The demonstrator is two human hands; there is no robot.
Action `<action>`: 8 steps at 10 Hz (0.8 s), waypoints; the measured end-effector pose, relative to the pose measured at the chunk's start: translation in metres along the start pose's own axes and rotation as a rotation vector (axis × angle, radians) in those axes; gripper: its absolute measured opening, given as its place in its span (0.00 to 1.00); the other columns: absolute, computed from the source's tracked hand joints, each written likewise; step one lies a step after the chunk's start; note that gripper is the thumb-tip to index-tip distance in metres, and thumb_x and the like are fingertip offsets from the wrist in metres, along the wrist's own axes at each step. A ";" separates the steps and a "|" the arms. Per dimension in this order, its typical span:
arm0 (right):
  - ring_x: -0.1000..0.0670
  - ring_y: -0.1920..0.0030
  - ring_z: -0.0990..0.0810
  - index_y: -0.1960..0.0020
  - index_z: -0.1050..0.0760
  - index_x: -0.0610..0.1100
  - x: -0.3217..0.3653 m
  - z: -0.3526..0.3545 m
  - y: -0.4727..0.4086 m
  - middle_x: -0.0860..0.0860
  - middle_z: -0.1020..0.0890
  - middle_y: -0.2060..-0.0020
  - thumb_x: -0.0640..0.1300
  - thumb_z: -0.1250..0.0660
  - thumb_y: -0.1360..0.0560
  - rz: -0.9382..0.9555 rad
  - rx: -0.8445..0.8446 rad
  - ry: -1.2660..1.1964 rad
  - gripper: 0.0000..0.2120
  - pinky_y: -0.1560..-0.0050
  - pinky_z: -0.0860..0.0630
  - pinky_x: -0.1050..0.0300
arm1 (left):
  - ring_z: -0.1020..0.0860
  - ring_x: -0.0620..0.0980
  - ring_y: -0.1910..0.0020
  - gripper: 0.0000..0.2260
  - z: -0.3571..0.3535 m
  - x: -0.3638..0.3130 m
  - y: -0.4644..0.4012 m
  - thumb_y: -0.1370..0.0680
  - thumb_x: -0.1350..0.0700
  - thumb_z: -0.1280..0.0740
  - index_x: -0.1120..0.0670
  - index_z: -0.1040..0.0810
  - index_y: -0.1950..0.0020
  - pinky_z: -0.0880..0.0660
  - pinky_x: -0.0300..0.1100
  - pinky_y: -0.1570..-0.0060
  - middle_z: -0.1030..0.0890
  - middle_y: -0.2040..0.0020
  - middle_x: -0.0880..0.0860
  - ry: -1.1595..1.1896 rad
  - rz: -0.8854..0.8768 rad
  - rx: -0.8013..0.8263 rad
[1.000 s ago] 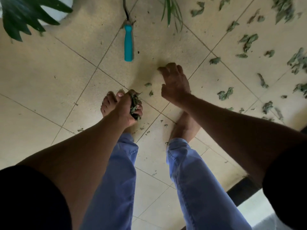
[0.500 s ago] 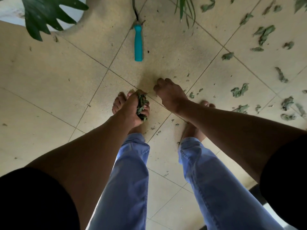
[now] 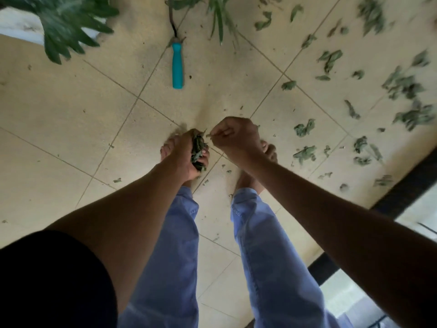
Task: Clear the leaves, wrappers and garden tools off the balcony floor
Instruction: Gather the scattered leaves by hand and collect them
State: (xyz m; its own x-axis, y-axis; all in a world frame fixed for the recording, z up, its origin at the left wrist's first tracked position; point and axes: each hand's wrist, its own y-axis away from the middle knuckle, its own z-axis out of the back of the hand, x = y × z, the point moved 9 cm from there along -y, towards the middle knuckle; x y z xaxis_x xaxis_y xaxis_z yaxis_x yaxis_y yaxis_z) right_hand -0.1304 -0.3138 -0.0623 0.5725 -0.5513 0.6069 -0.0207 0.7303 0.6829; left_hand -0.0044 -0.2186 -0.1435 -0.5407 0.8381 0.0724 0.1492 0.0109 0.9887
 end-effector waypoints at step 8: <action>0.49 0.64 0.19 0.51 0.20 0.47 0.025 0.056 0.087 0.51 0.18 0.61 0.40 0.36 0.23 0.064 -0.205 0.272 0.07 0.65 0.21 0.53 | 0.21 0.48 0.63 0.16 -0.059 0.006 0.042 0.18 0.52 0.36 0.50 0.19 0.66 0.27 0.41 0.61 0.20 0.64 0.51 -0.590 -0.075 -0.081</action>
State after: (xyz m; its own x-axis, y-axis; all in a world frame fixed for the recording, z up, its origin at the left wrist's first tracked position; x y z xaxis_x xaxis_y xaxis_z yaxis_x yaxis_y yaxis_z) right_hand -0.1641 -0.2872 0.0350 0.7733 -0.3942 0.4965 0.0860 0.8412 0.5339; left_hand -0.0500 -0.2450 -0.0941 0.0075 0.9982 -0.0602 0.0524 0.0597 0.9968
